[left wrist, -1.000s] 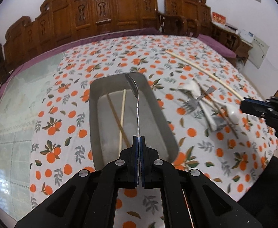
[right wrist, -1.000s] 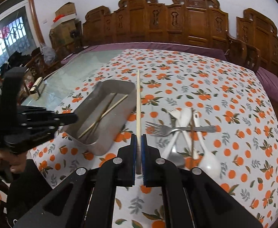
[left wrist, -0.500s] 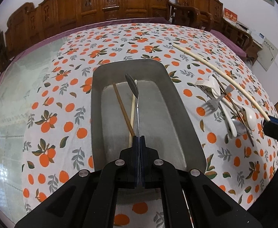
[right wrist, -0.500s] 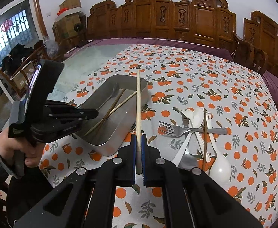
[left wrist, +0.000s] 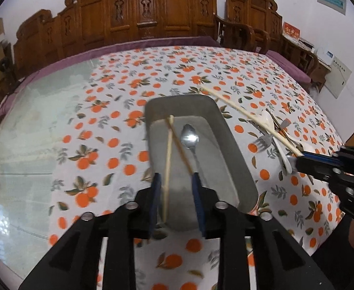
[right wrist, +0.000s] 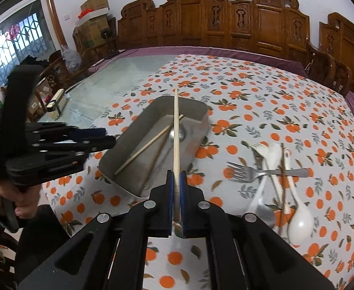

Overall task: Organize utensils
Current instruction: 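Lower the metal spoon into the tray and open the left gripper while the right gripper carries its chopstick, then lower the chopstick into the tray and open the right gripper, then grasp a wooden chopstick with the right gripper while the left gripper grasps a metal fork, then lift the metal fork with the left gripper and carry it over the grey tray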

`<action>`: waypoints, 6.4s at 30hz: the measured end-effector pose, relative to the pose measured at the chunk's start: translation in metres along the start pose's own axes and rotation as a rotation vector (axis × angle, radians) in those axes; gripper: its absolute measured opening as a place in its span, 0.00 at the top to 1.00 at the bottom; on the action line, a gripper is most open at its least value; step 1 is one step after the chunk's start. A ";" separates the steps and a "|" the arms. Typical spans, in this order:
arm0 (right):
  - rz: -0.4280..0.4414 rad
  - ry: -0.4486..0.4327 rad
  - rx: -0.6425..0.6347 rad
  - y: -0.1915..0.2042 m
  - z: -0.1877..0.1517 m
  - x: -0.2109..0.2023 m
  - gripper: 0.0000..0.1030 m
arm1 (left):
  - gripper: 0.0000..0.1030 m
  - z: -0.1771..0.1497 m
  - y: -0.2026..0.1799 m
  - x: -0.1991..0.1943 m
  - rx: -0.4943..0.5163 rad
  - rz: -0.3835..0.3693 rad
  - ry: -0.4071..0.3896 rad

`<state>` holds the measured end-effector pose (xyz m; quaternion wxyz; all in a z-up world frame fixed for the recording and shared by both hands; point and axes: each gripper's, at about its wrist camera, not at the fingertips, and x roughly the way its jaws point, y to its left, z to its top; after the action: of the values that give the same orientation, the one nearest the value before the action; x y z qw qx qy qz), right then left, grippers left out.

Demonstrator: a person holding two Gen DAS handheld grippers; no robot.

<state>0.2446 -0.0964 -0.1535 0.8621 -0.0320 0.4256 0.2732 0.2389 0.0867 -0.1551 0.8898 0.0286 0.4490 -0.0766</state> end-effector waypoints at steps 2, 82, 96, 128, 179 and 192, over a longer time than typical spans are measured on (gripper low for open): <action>0.007 0.009 0.004 0.006 0.003 0.007 0.94 | 0.59 -0.003 0.007 -0.012 -0.001 0.005 -0.019; -0.118 0.064 0.088 -0.147 -0.054 0.026 0.87 | 0.15 0.007 -0.098 -0.015 0.062 -0.044 -0.080; -0.098 0.078 0.121 -0.163 -0.054 0.033 0.94 | 0.15 0.023 -0.126 0.010 0.099 -0.047 -0.050; -0.073 -0.048 0.317 -0.236 -0.052 -0.009 0.94 | 0.77 0.067 -0.205 0.153 0.387 -0.124 0.202; -0.041 -0.014 0.184 -0.184 -0.042 0.005 0.94 | 0.98 0.038 -0.157 0.047 0.161 -0.098 0.035; -0.001 -0.012 0.095 -0.140 -0.035 0.004 0.94 | 0.98 0.027 -0.108 0.018 0.078 -0.024 0.014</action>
<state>0.2912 -0.2232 -0.2032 0.8652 0.0105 0.4330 0.2525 0.2538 -0.0248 -0.1519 0.8838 0.0585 0.4523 -0.1046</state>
